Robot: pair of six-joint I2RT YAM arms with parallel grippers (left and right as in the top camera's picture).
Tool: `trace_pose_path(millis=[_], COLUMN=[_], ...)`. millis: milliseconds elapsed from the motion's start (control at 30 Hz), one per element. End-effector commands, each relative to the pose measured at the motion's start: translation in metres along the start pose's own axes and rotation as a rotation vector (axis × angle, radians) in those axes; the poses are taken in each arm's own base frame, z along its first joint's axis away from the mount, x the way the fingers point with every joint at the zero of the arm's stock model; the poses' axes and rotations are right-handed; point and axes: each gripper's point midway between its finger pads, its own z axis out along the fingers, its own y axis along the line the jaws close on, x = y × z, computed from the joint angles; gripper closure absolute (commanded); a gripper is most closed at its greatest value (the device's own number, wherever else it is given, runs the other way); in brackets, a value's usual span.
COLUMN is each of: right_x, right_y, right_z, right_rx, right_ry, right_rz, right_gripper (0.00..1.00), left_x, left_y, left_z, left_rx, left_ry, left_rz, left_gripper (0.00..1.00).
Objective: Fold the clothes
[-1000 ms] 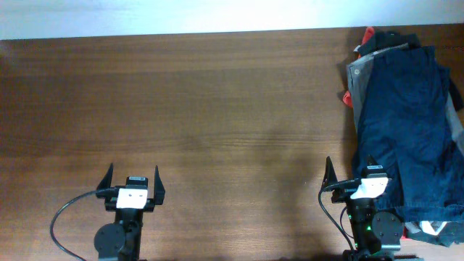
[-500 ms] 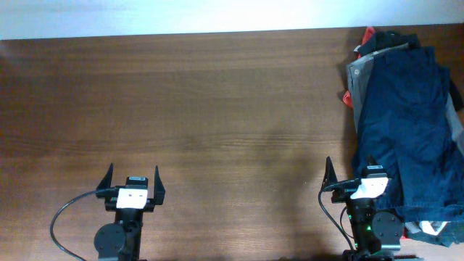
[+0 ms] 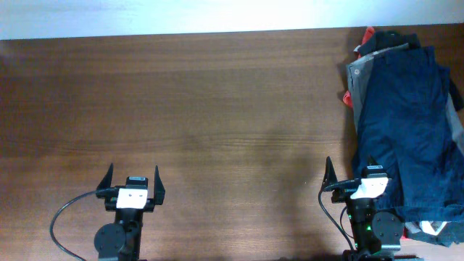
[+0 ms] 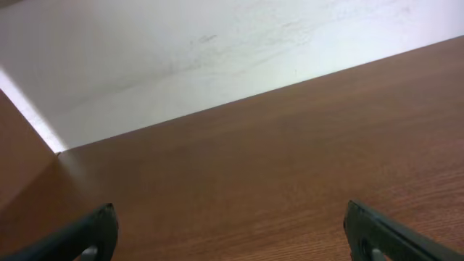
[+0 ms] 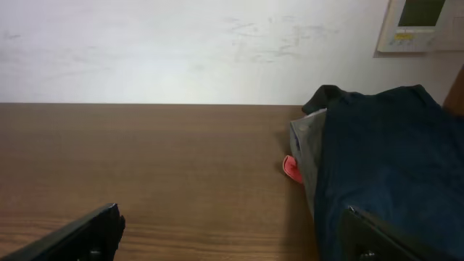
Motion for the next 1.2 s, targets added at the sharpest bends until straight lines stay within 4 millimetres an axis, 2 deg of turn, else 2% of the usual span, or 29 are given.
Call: trace_pose_path(millis=[0, 500, 600, 700, 767, 833, 867, 900, 967, 1067, 1167], right_x=[0.002, 0.002, -0.001, -0.002, -0.005, -0.017, -0.029, -0.038, -0.064, -0.088, -0.116], right_y=[0.002, 0.002, 0.003, 0.004, 0.005, 0.008, 0.009, 0.008, 0.007, 0.004, -0.001], right_z=[0.000, 0.000, 0.000, 0.000, 0.000, -0.003, -0.006, -0.009, -0.018, -0.025, -0.027], right_rx=[-0.010, -0.007, -0.014, -0.019, -0.028, -0.046, -0.048, -0.045, -0.033, -0.011, 0.020], right_ry=[0.003, 0.003, -0.012, -0.014, -0.019, -0.041, -0.061, -0.070, -0.078, -0.059, -0.006], right_rz=[0.000, 0.000, 0.056, 0.132, 0.143, 0.148, 0.149, 0.148, 0.129, 0.103, 0.089], right_gripper=[0.01, 0.01, 0.01, 0.01, 0.01, 0.01, 0.01, 0.02, 0.01, 0.01, 0.01], left_x=[0.001, 0.001, -0.001, -0.007, -0.025, -0.053, -0.070, -0.079, -0.079, -0.071, -0.078], left_y=[0.001, 0.001, -0.001, 0.000, -0.009, -0.025, -0.034, -0.037, -0.036, -0.038, -0.040], left_z=[0.000, 0.000, 0.000, 0.000, -0.002, -0.009, -0.016, -0.020, -0.019, -0.013, -0.007], left_rx=[-0.004, -0.004, 0.006, 0.005, 0.063, 0.167, 0.231, 0.254, 0.275, 0.293, 0.328], left_ry=[0.003, 0.002, -0.008, -0.033, -0.115, -0.239, -0.322, -0.360, -0.331, -0.270, -0.222], left_rz=[-0.010, -0.007, -0.006, -0.006, -0.001, 0.017, 0.034, 0.007, -0.115, -0.163, -0.182], left_gripper=[0.01, 0.01, 0.01, 0.01, 0.01, 0.01, 0.01, 0.01, 0.01, 0.01, 0.01])
